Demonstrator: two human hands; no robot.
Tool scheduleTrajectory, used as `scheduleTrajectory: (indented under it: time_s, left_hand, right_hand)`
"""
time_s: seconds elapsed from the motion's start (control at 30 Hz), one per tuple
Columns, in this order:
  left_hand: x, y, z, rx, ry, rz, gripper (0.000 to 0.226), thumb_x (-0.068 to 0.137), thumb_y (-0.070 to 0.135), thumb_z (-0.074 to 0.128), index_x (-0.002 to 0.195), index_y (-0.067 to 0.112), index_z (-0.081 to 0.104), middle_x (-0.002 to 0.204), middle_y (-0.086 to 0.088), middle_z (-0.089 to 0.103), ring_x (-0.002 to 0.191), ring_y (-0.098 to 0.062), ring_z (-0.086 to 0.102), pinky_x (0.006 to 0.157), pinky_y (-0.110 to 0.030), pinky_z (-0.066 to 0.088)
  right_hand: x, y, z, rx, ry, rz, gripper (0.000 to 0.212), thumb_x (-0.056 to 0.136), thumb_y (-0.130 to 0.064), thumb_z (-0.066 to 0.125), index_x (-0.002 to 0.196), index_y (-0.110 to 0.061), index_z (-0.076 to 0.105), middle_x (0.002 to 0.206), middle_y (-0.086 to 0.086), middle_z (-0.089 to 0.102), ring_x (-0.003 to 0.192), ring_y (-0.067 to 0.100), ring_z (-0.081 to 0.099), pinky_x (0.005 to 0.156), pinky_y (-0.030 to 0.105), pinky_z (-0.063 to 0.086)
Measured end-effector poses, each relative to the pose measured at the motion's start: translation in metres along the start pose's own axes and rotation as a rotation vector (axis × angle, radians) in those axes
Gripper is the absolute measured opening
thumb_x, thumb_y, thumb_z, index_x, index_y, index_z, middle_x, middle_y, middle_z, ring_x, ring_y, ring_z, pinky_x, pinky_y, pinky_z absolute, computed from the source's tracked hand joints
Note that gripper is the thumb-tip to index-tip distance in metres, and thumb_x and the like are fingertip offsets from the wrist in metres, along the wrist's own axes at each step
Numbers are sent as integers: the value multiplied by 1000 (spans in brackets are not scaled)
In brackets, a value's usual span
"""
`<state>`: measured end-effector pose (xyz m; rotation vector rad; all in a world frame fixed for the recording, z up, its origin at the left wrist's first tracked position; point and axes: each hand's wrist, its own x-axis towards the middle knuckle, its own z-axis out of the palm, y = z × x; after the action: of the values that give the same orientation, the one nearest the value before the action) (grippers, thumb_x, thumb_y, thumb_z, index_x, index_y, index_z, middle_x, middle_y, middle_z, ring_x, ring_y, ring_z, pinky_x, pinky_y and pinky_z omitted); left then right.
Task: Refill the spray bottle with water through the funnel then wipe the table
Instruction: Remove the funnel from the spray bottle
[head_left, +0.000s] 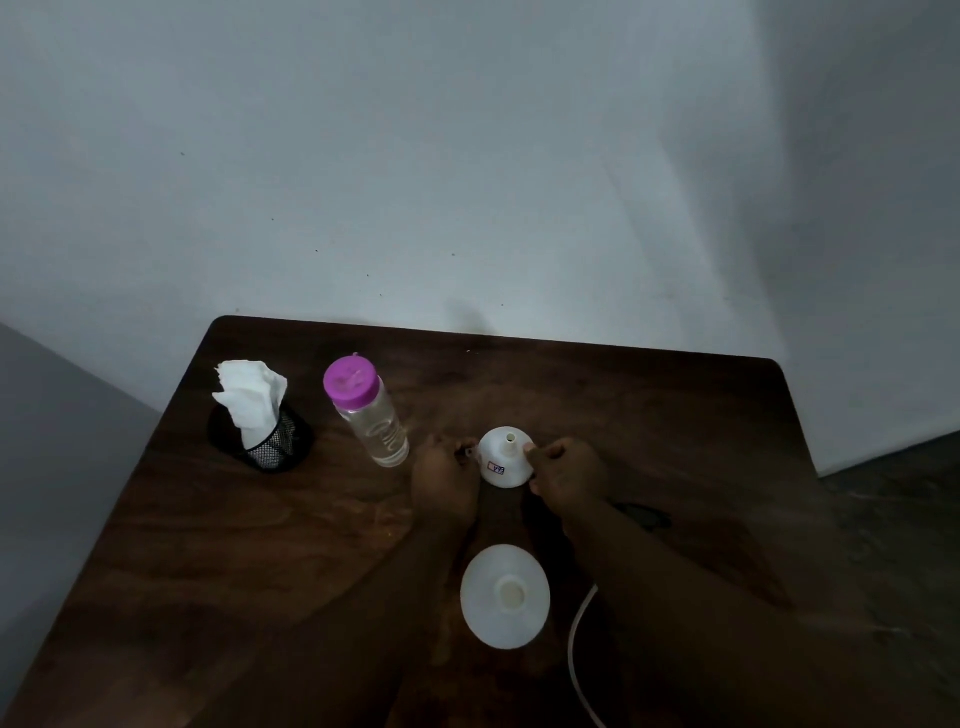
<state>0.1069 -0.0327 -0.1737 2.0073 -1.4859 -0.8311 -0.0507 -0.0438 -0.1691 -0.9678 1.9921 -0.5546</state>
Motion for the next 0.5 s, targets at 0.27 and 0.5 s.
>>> scheduleTrajectory:
  time_s: [0.27,0.5]
  left_hand:
    - [-32,13,-22,-31,62,26,19,92,14,68,109,18,75,116,1,71,107,-14,65,98,-29,49]
    - [-76,27,-52,-18,18,77,13,93,21,69,106,23,71,108,8,67,99,-10,64,90,-33,54]
  right_hand:
    - [-19,2,-38,-24,45,6,21,89,-42,69,83,-23,63,85,2,69,83,20,68,82,46,58]
    - [-59,11,-86,-122,23,-73,16,88,-36,71,82,-24,63,81,0,68,78,17,67,79,42,59]
